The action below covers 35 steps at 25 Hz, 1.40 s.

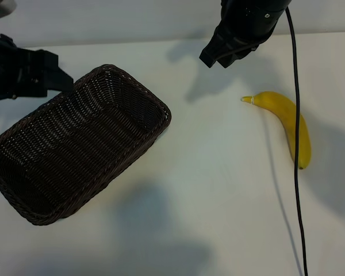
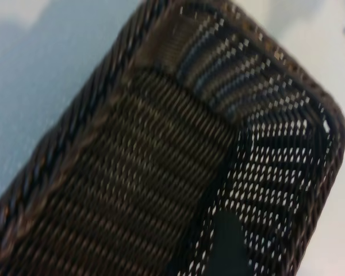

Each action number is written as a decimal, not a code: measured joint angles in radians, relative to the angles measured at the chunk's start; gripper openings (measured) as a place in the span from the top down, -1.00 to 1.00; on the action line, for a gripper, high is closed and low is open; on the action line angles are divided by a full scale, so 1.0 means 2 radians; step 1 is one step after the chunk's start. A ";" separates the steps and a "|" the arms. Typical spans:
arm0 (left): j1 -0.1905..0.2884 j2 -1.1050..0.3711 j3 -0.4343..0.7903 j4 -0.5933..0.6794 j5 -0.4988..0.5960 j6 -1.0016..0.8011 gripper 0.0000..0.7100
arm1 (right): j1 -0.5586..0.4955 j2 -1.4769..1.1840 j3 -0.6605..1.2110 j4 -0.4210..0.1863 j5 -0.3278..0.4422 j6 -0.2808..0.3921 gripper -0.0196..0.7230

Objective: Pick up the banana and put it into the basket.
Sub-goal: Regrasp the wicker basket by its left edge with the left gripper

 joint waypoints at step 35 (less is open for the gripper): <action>0.000 -0.221 0.334 0.346 -0.193 -0.497 -0.59 | 0.000 0.000 0.000 -0.025 0.004 0.006 -0.55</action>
